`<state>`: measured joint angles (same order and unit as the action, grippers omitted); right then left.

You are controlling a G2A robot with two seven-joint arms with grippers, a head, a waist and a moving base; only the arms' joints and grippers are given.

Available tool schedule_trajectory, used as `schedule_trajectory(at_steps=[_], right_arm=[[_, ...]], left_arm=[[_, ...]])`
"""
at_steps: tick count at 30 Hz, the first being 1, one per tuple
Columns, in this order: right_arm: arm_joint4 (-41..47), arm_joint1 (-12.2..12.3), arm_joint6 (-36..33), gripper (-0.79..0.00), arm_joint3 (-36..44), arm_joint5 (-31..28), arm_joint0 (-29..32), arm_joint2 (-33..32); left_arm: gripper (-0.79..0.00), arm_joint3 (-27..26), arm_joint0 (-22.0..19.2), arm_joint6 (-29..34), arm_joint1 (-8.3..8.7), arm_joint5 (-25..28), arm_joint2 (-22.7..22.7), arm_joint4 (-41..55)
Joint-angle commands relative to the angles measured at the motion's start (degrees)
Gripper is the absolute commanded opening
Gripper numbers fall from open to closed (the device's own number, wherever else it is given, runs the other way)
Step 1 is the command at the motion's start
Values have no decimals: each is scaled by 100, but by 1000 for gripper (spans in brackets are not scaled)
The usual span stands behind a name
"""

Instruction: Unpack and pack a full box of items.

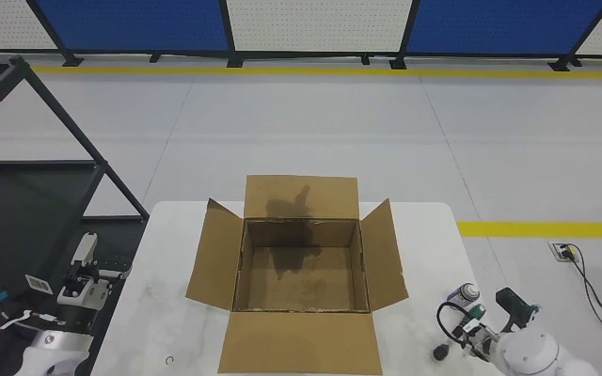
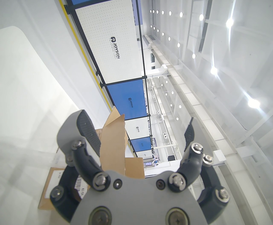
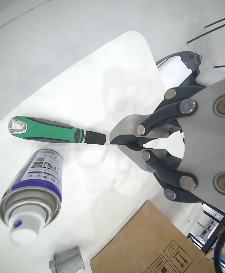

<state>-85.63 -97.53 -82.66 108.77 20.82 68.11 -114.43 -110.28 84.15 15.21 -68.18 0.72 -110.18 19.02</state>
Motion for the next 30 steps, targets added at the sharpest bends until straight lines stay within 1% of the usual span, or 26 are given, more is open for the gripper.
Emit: schedule_trajectory(at_steps=[1, 3, 5, 7, 8, 10, 15, 23, 30], right_arm=[[48, 15, 52, -708, -29, 42, 29, -18], [161, 27, 71, -699, -38, 145, 52, -74], [243, 39, 104, -668, -60, 179, 78, -93], [273, 48, 180, -557, -105, 260, 107, -79], [269, 50, 246, -526, -118, 323, 116, -51], [290, 52, 325, -505, -156, 401, 138, 35], [213, 64, 584, -511, -292, 663, 118, 200], [52, 90, 804, -511, -577, 883, 19, 378], [-68, 104, 887, -486, -692, 967, 18, 459]], left_arm=[[0, 0, 0, 0, 0, 0, 0, 0], [0, 0, 0, 0, 0, 0, 0, 0], [0, 0, 0, 0, 0, 0, 0, 0], [0, 0, 0, 0, 0, 0, 0, 0], [0, 0, 0, 0, 0, 0, 0, 0], [0, 0, 0, 0, 0, 0, 0, 0], [0, 0, 0, 0, 0, 0, 0, 0], [0, 0, 0, 0, 0, 0, 0, 0], [0, 0, 0, 0, 0, 0, 0, 0]])
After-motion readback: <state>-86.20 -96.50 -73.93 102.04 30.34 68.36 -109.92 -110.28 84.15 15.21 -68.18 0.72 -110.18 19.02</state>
